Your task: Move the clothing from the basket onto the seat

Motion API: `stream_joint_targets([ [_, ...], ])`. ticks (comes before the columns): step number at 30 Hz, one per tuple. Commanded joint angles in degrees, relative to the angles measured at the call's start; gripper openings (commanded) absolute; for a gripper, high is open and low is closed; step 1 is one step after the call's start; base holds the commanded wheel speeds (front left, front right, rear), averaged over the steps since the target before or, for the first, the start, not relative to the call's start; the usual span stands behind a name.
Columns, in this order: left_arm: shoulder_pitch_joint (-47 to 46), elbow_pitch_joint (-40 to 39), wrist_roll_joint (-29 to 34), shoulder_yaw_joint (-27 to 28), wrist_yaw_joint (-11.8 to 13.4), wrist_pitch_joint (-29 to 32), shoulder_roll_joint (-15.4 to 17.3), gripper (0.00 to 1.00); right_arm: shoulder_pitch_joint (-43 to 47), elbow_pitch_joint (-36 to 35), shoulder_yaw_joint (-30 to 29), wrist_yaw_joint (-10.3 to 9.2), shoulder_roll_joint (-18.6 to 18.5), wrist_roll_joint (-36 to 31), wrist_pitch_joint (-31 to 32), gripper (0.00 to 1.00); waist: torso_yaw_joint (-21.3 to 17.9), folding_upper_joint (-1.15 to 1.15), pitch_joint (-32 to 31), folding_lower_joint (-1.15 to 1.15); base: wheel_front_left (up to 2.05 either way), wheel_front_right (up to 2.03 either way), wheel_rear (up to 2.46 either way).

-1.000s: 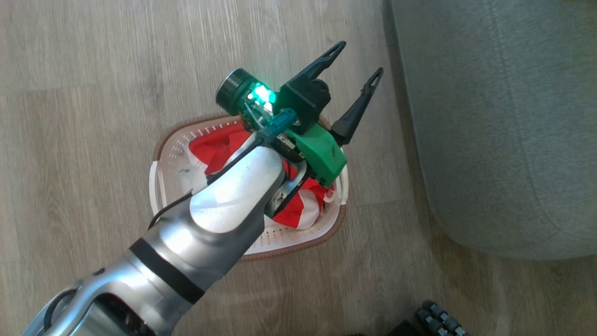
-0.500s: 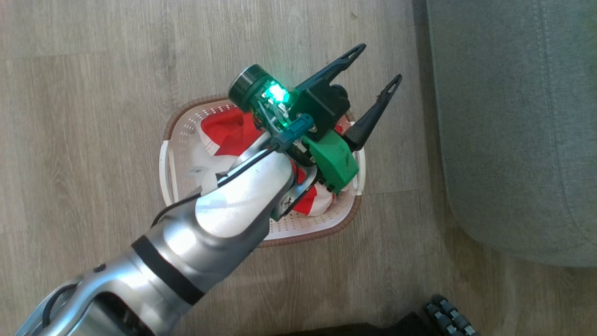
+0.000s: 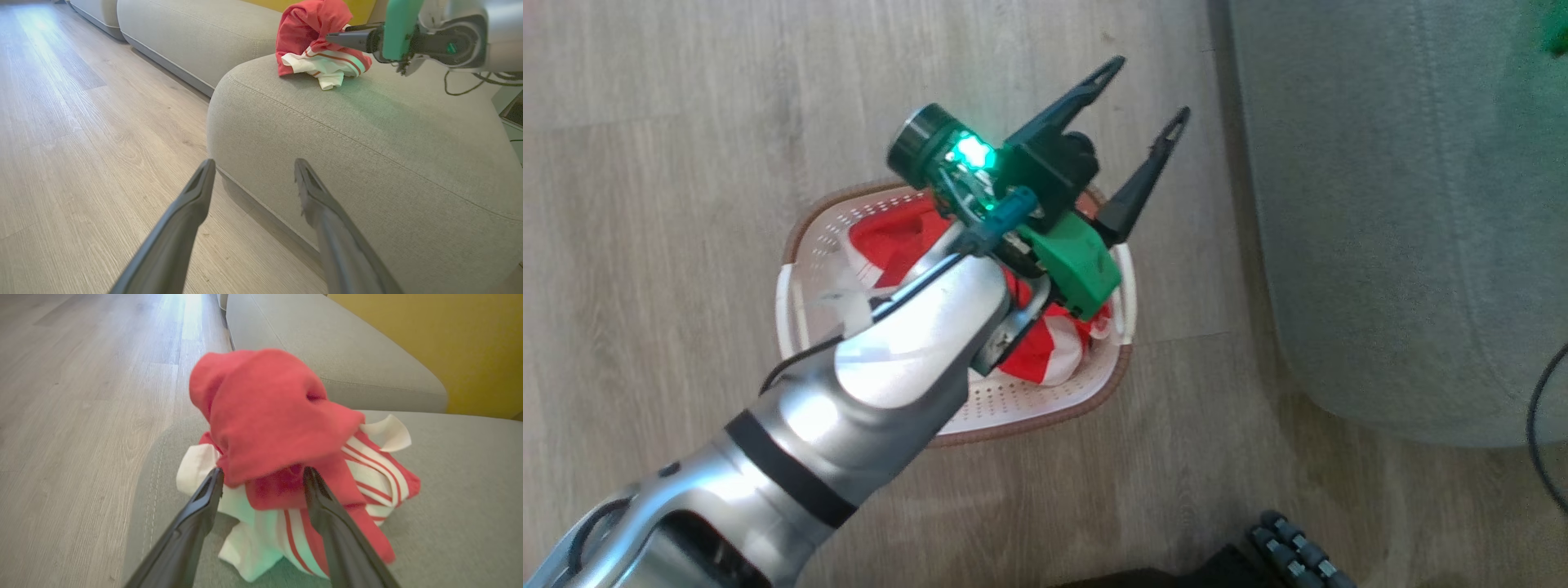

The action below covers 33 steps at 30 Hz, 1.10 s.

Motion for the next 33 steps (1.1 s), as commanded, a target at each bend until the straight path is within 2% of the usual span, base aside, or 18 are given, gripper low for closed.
stream_joint_targets([
  [1, -0.2, -2.1, -0.6, 1.7, 0.2, -0.5, 1.0, 1.00, 2.2, -2.6, 1.2, -0.02, 0.5, 1.3, -0.5, 1.00, -1.2, 0.00, -1.0, 0.00, 0.00, 0.00, 0.00],
  [8, 1.7, -2.7, -2.1, 3.4, 0.9, -1.5, 2.5, 1.00, 9.8, -8.6, 7.9, -0.02, -0.1, 8.0, -0.5, 1.00, -2.8, 0.00, -5.1, 0.00, 0.00, 0.00, 0.00],
  [14, 3.7, -3.3, -3.5, 5.4, 1.8, -2.2, 3.3, 1.00, 13.3, -13.4, 12.7, -0.02, -1.5, 11.6, -0.5, 1.00, -2.3, 0.00, -9.1, 0.00, 0.00, 0.00, 0.00],
  [19, 6.9, -4.2, -4.9, 8.5, 3.2, -2.8, 4.2, 1.00, 16.3, -18.0, 16.5, -0.02, -2.8, 15.0, -0.5, 1.00, -0.6, 0.00, -13.8, 0.00, 0.00, 0.00, 0.00],
  [25, 13.5, -6.7, -5.9, 14.1, 4.9, -3.0, 5.5, 1.00, 20.0, -22.6, 20.6, -0.02, -2.6, 17.8, -0.5, 1.00, 2.2, 0.00, -19.8, 0.00, 0.00, 0.00, 0.00],
  [33, 25.3, -10.5, -3.2, 21.8, 7.7, -3.0, 6.8, 1.00, 27.8, -27.5, 20.6, -0.02, -0.3, 19.3, -0.5, 1.00, 6.6, 0.00, -26.7, 0.00, 0.00, 0.00, 0.00],
])
